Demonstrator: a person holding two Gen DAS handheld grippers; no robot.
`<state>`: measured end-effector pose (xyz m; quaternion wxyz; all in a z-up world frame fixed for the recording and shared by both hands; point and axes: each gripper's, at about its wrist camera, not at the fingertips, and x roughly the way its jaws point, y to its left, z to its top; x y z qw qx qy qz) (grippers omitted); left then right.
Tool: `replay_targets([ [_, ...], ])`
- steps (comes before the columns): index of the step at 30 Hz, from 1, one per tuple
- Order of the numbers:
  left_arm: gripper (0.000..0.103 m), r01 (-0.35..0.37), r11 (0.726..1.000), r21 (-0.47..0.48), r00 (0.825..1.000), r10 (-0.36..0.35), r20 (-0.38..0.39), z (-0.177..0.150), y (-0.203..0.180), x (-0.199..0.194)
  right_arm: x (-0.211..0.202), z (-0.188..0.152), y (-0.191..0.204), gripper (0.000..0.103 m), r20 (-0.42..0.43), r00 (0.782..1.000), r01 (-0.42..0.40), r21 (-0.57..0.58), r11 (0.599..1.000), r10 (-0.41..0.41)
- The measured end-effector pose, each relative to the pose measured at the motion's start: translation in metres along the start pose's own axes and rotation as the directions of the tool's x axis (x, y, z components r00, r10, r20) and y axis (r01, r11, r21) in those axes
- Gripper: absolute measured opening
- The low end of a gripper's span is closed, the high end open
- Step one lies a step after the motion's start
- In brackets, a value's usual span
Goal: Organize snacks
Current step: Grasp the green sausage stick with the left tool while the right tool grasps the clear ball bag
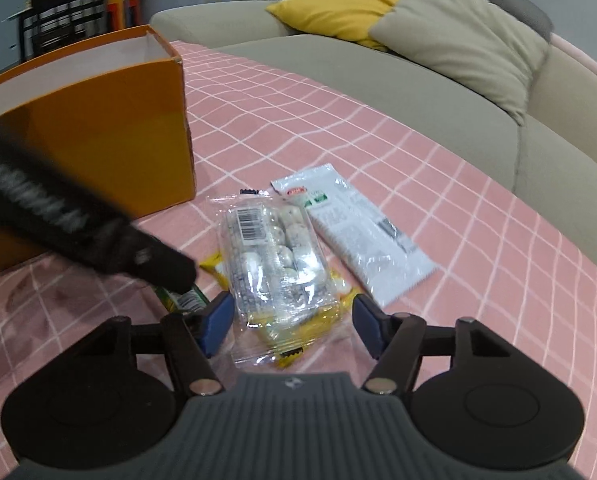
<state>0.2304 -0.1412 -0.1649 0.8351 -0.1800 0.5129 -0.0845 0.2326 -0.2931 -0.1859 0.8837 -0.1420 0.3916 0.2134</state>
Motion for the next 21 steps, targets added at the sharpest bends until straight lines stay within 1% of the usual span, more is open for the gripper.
replay_targets([
  [2,0.056,-0.007,1.000,-0.001,1.000,0.007,-0.013,-0.002,-0.001,0.003,-0.005,-0.007,0.008,0.061,-0.009,1.000,0.029,0.041,0.999,-0.029],
  [5,0.046,-0.026,1.000,0.006,0.999,0.026,-0.047,-0.008,-0.002,0.008,-0.012,-0.019,0.024,0.060,-0.018,0.996,0.093,0.067,0.993,-0.092],
  [7,0.044,-0.017,1.000,-0.003,0.998,0.016,-0.059,-0.012,0.000,0.010,-0.018,-0.024,0.033,0.060,-0.023,0.993,0.119,0.082,0.990,-0.117],
  [12,0.025,0.011,1.000,0.021,0.998,-0.009,-0.062,-0.017,0.000,0.005,-0.029,-0.029,0.048,0.058,-0.065,0.983,0.180,0.132,0.975,-0.173],
  [15,0.020,0.008,0.998,0.055,0.997,-0.004,-0.076,-0.020,0.000,0.000,-0.036,-0.031,0.053,0.058,-0.098,0.974,0.217,0.181,0.959,-0.202],
  [17,0.019,0.004,0.997,0.078,0.995,0.003,-0.095,-0.024,0.001,-0.005,-0.043,-0.035,0.059,0.058,-0.120,0.967,0.245,0.201,0.948,-0.224],
  [19,0.017,0.000,0.993,0.114,0.993,0.014,-0.121,-0.030,0.002,-0.013,-0.051,-0.038,0.067,0.058,-0.139,0.960,0.267,0.214,0.940,-0.241],
  [21,0.017,0.001,0.985,0.171,0.988,0.025,-0.153,-0.040,0.002,-0.024,-0.060,-0.043,0.075,0.057,-0.165,0.954,0.285,0.231,0.930,-0.251],
])
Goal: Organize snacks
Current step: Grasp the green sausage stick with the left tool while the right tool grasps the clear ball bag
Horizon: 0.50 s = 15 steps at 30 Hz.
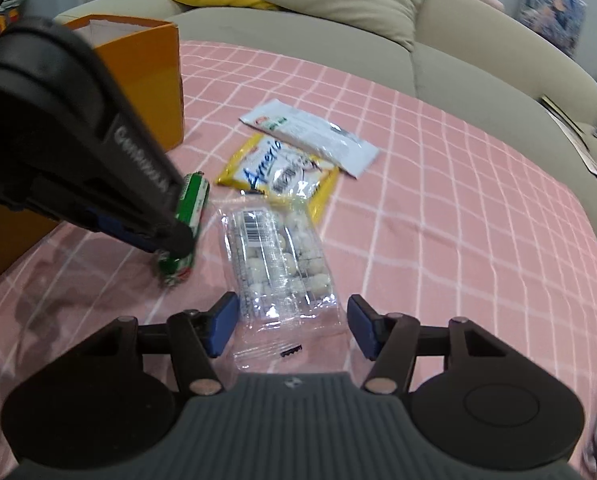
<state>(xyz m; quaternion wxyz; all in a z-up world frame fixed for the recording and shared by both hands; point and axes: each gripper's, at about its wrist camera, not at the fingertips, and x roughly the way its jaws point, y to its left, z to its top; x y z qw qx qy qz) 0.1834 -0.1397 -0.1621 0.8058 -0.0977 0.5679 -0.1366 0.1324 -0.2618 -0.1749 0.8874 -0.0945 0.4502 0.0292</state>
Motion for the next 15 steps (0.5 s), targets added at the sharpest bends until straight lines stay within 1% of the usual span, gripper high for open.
replay_targets([
  [4,0.015,0.007,0.993,0.117,0.997,0.002,-0.076,-0.027,-0.003,-0.012,-0.018,-0.018,0.011,0.058,-0.051,0.998,0.033,0.023,0.999,-0.032],
  [6,0.015,0.010,0.988,0.152,0.996,0.005,-0.094,-0.038,-0.003,-0.016,-0.024,-0.024,0.015,0.059,-0.059,0.998,0.023,0.024,0.999,-0.021],
  [9,0.016,0.006,0.986,0.167,0.994,0.012,-0.107,-0.043,-0.002,-0.019,-0.028,-0.030,0.018,0.061,-0.056,0.998,-0.005,0.016,1.000,0.006],
  [11,0.016,0.007,0.985,0.172,0.994,0.012,-0.109,-0.042,-0.002,-0.020,-0.031,-0.031,0.017,0.068,-0.044,0.999,-0.018,0.013,1.000,0.019],
  [12,0.017,0.007,0.985,0.174,0.994,0.011,-0.107,-0.040,-0.002,-0.020,-0.034,-0.031,0.016,0.070,-0.028,0.999,-0.028,0.011,1.000,0.028],
  [13,0.020,0.008,0.985,0.172,0.995,0.009,-0.099,-0.038,-0.002,-0.021,-0.037,-0.032,0.015,0.075,-0.011,0.999,-0.040,0.003,0.999,0.040],
  [14,0.029,0.012,0.986,0.165,0.996,0.003,-0.090,-0.037,-0.002,-0.021,-0.040,-0.032,0.015,0.079,0.006,0.999,-0.050,-0.005,0.999,0.050],
  [15,0.038,0.015,0.988,0.156,0.997,-0.003,-0.079,-0.036,-0.001,-0.021,-0.041,-0.032,0.013,0.080,0.024,0.998,-0.054,-0.013,0.998,0.054],
])
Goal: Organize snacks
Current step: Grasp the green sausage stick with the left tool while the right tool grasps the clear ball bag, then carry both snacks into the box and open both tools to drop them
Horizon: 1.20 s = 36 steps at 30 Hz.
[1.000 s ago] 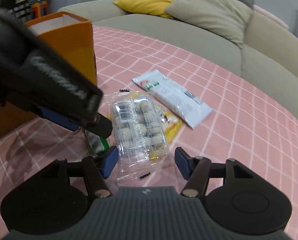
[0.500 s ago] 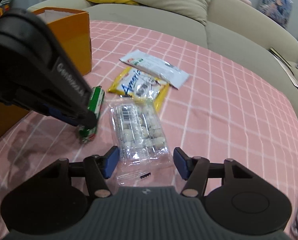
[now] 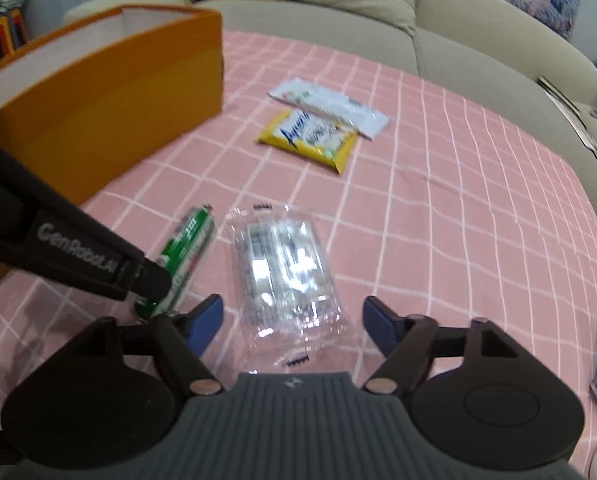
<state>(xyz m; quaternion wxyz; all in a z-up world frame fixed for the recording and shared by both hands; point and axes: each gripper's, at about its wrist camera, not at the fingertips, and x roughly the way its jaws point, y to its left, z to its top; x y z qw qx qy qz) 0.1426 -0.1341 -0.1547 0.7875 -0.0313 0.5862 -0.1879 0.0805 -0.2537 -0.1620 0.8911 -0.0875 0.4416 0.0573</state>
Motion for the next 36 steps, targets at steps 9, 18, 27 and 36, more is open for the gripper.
replay_targets([
  [9,0.044,-0.049,0.999,-0.013,0.999,0.049,0.007,0.006,-0.009,0.015,0.016,0.006,-0.008,0.075,0.024,0.999,-0.032,-0.098,0.995,0.034],
  [18,0.038,-0.070,0.998,-0.002,0.998,0.070,-0.008,0.004,-0.008,0.023,0.033,0.008,-0.010,0.059,0.008,0.992,-0.122,-0.089,0.989,0.123],
  [27,0.024,-0.060,0.998,-0.007,0.998,0.060,0.007,0.002,-0.006,0.021,0.035,0.008,-0.011,0.052,0.016,0.992,-0.120,-0.047,0.992,0.121],
  [36,0.024,-0.053,0.999,-0.012,0.998,0.053,0.032,-0.002,-0.004,0.009,0.026,0.011,-0.015,0.051,0.006,0.995,-0.105,0.021,0.994,0.105],
])
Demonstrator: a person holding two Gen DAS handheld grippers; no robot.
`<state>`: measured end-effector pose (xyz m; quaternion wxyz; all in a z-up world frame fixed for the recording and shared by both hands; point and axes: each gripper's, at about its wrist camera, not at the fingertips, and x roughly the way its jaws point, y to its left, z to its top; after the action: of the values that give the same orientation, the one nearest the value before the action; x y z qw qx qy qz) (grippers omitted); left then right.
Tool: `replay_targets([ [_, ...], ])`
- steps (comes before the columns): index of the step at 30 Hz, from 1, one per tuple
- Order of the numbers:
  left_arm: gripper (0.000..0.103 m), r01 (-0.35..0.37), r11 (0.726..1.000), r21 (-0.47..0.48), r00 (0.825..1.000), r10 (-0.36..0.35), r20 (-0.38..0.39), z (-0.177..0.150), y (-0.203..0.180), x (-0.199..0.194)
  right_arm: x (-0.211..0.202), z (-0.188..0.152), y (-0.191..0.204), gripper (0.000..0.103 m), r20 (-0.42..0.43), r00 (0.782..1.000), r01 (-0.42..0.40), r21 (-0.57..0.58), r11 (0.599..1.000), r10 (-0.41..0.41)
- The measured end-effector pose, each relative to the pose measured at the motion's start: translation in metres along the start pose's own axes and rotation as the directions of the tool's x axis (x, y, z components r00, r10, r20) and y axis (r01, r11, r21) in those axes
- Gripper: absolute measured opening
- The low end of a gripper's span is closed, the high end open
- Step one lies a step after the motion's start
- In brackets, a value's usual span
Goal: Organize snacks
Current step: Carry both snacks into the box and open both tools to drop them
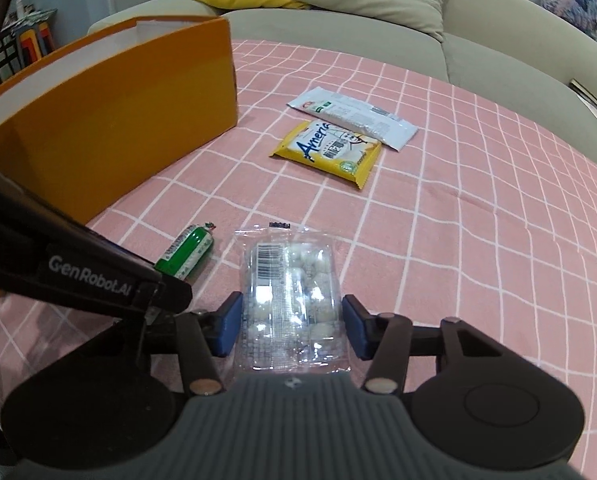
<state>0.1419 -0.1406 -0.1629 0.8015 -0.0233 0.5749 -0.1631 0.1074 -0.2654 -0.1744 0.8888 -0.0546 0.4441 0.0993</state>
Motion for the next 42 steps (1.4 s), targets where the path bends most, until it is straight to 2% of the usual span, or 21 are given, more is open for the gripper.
replay_targets([
  [8,0.024,0.013,1.000,-0.013,0.998,-0.012,0.058,-0.002,0.003,-0.030,-0.022,0.003,0.005,0.050,0.027,1.000,0.007,0.043,0.999,-0.008],
  [14,0.024,0.033,0.999,-0.017,0.992,-0.030,0.126,-0.002,0.005,-0.060,-0.050,0.011,0.012,0.050,0.084,0.996,0.008,0.073,0.997,-0.014],
  [26,0.024,0.060,0.998,-0.017,0.961,-0.053,0.270,-0.003,0.024,-0.131,-0.100,0.050,0.041,0.050,0.209,0.978,-0.039,0.057,0.998,0.026],
  [30,0.024,0.058,0.998,-0.027,0.948,-0.047,0.315,0.002,0.039,-0.153,-0.109,0.070,0.055,0.050,0.233,0.971,-0.052,0.026,0.998,0.045],
  [35,0.024,0.017,1.000,-0.025,0.936,-0.007,0.351,0.013,0.061,-0.173,-0.118,0.097,0.079,0.050,0.264,0.961,-0.075,-0.035,0.997,0.082],
  [38,0.024,0.003,1.000,-0.018,0.937,0.004,0.350,0.023,0.075,-0.179,-0.119,0.115,0.097,0.050,0.273,0.957,-0.073,-0.093,0.993,0.095],
  [42,0.024,-0.028,0.999,-0.014,0.947,0.031,0.319,0.035,0.096,-0.177,-0.114,0.135,0.120,0.050,0.252,0.962,-0.059,-0.169,0.984,0.101],
])
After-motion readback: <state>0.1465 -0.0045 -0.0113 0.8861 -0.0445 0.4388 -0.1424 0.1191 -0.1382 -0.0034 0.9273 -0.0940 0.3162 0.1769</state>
